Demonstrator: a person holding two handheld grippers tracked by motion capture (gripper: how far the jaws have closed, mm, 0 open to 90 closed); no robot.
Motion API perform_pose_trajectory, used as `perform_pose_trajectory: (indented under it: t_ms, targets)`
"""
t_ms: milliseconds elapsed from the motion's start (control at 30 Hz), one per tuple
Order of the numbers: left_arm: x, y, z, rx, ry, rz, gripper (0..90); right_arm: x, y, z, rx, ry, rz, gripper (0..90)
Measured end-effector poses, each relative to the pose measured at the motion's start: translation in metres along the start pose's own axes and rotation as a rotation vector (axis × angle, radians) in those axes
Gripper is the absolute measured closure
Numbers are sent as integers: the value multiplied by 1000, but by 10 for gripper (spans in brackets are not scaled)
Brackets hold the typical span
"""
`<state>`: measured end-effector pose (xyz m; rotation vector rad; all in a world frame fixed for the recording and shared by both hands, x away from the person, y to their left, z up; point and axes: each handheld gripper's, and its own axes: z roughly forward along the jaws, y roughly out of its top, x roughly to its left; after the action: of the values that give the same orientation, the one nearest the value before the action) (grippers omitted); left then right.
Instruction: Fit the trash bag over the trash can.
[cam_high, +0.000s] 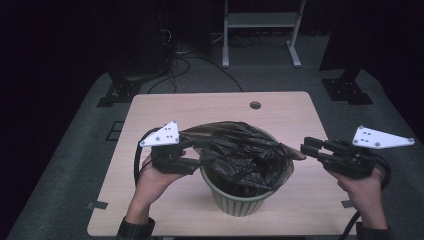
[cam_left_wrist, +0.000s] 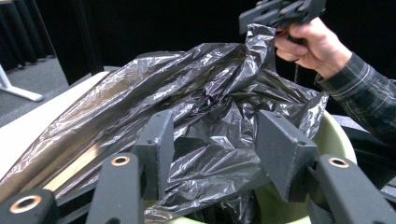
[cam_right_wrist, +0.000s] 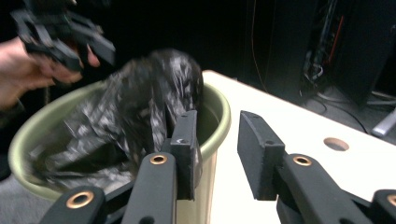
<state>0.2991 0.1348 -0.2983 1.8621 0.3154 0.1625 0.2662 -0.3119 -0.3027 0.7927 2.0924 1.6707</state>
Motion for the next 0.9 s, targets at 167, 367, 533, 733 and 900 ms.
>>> perform_pose_trajectory:
  t_ms: [167, 367, 533, 733, 900]
  targets:
    - [2, -3, -2, 4, 24, -15, 433, 5, 11, -7, -28, 46, -17, 675]
    - [5, -13, -14, 6, 57, -43, 421, 5, 18, 12, -5, 47, -37, 674]
    - [12, -22, -26, 5, 83, -80, 410, -1, 19, 34, 16, 86, -23, 656]
    - [20, -31, -27, 29, 92, -115, 384, 6, 20, 65, 88, 161, -28, 611]
    - [25, -36, -25, 38, 92, -135, 374, 12, 17, 76, 139, 141, -63, 855]
